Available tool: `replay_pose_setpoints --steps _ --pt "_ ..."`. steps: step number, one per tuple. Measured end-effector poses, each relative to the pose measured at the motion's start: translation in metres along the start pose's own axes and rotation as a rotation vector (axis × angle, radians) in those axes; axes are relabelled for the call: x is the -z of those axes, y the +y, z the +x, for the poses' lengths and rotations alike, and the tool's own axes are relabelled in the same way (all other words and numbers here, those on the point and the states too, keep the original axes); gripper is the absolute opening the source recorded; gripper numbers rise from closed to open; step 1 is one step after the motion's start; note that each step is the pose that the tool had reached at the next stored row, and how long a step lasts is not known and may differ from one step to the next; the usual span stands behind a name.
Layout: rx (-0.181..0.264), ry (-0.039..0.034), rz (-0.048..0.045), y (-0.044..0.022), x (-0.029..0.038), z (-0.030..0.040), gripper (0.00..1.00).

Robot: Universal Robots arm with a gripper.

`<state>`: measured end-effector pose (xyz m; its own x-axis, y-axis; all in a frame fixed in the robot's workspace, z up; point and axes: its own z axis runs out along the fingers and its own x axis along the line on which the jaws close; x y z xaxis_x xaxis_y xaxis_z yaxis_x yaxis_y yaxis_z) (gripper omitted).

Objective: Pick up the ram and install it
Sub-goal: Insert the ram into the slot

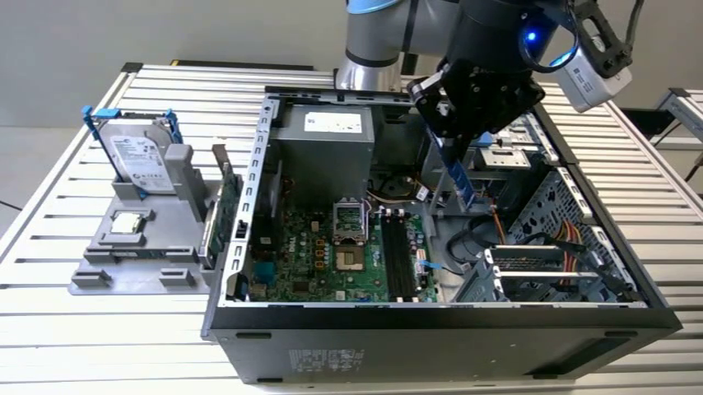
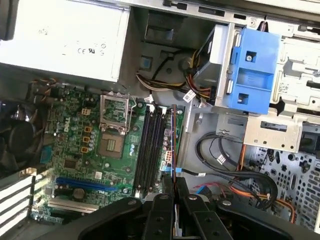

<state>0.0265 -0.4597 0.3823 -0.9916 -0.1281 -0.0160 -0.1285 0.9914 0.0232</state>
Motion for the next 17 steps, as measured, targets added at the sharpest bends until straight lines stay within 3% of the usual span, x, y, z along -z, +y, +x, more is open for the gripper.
replay_pose_setpoints --steps 6,17 --pt "-0.057 -0.0013 0.001 0.0 0.0 0.0 0.0" --pt "-0.072 -0.0017 0.0015 0.0 -0.0013 -0.0001 0.0"
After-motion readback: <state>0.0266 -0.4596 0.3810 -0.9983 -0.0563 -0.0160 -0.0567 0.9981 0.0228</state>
